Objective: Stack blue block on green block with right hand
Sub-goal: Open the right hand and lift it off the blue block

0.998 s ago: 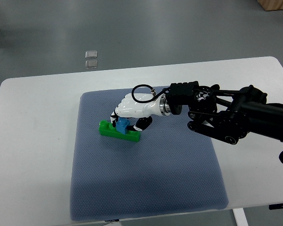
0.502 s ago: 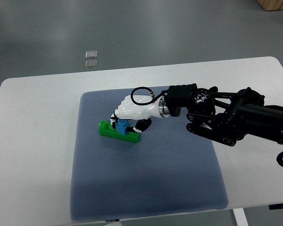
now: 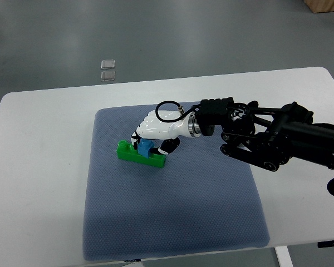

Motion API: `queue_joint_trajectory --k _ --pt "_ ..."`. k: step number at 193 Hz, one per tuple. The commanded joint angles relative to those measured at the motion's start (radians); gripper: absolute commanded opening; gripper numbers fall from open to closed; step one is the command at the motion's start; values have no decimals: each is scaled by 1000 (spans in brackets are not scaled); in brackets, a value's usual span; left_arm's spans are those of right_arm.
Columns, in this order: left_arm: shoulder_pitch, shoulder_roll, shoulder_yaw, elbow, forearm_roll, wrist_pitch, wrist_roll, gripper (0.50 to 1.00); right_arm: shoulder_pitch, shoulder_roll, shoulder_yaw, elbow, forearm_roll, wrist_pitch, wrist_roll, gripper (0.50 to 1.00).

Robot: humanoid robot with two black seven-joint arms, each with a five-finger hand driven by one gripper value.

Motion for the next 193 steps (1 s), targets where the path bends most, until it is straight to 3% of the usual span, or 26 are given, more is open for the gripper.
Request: queue_joint_trajectory --k 1,10,27,193 --pt "0 0 0 0 0 0 -1 1000 1 -1 3 2 6 1 6 713" --pt "0 0 0 0 0 0 1 1000 6 0 4 2 8 1 7 791" --pt "0 0 0 0 0 0 1 1000 8 -3 6 6 13 1 9 870" --pt "0 0 0 0 0 0 1 1000 49 -40 66 6 19 10 9 913"
